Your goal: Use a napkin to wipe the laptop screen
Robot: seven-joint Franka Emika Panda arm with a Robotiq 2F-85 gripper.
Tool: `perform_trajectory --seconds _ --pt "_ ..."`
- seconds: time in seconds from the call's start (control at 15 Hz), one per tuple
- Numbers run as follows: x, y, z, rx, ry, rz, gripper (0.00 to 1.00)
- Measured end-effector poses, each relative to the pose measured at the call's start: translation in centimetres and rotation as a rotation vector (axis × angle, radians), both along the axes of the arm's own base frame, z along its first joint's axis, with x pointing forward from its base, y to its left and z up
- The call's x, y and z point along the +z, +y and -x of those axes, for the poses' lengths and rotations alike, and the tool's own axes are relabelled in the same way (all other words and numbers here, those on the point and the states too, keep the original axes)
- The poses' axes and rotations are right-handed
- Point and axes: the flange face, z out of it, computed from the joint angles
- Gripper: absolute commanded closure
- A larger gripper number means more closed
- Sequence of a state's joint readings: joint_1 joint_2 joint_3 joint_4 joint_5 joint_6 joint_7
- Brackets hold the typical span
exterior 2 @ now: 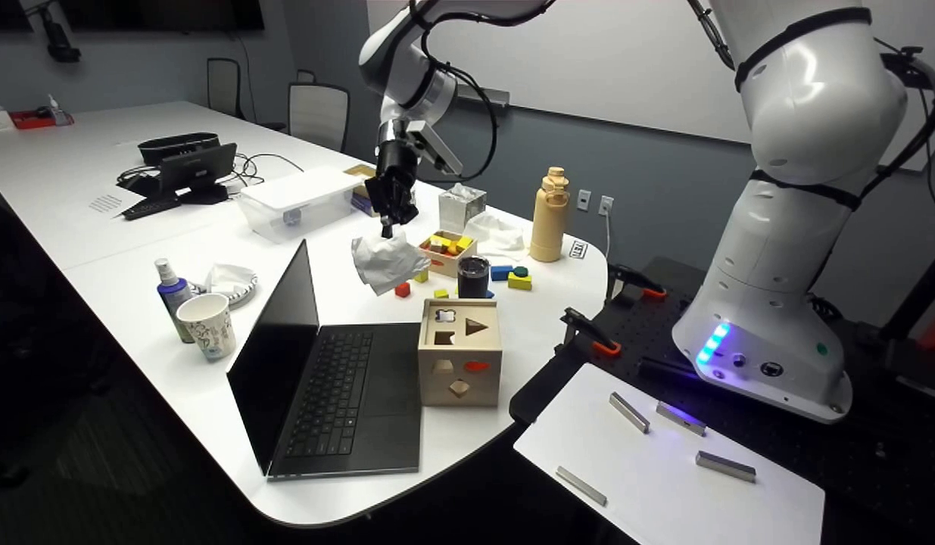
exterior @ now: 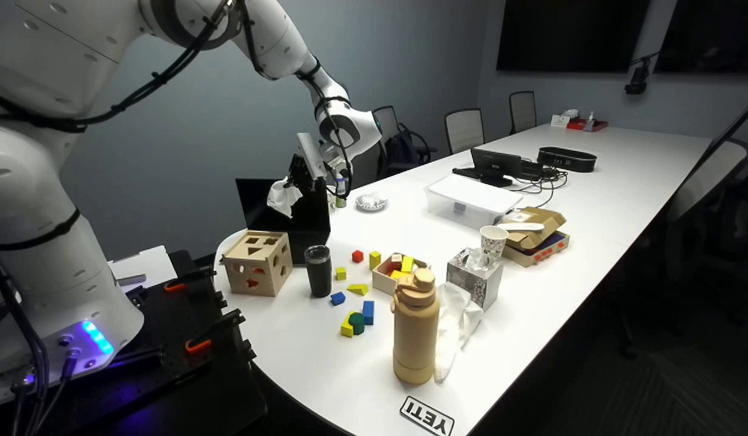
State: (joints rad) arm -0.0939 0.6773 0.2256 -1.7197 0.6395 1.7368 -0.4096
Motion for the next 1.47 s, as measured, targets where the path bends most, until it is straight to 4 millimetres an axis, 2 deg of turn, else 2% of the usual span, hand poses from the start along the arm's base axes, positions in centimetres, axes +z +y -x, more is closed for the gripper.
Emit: perform_trajectory --seconds 0.33,0.8,1.0,1.13,1.47 --pt "-3.7 3.2 2.1 0.025 0.052 -0.094 0.99" --pt "-4.0 2.6 1.8 0.017 0.050 -0.085 1.00" --pt "-4.8 3.3 2.1 0.023 0.054 -0.096 1.00" --pt "-5.8 5.3 2.7 0.030 0.051 -0.138 1.00" --pt "-8.8 12.2 5.1 0.081 0.016 -0.225 1.00"
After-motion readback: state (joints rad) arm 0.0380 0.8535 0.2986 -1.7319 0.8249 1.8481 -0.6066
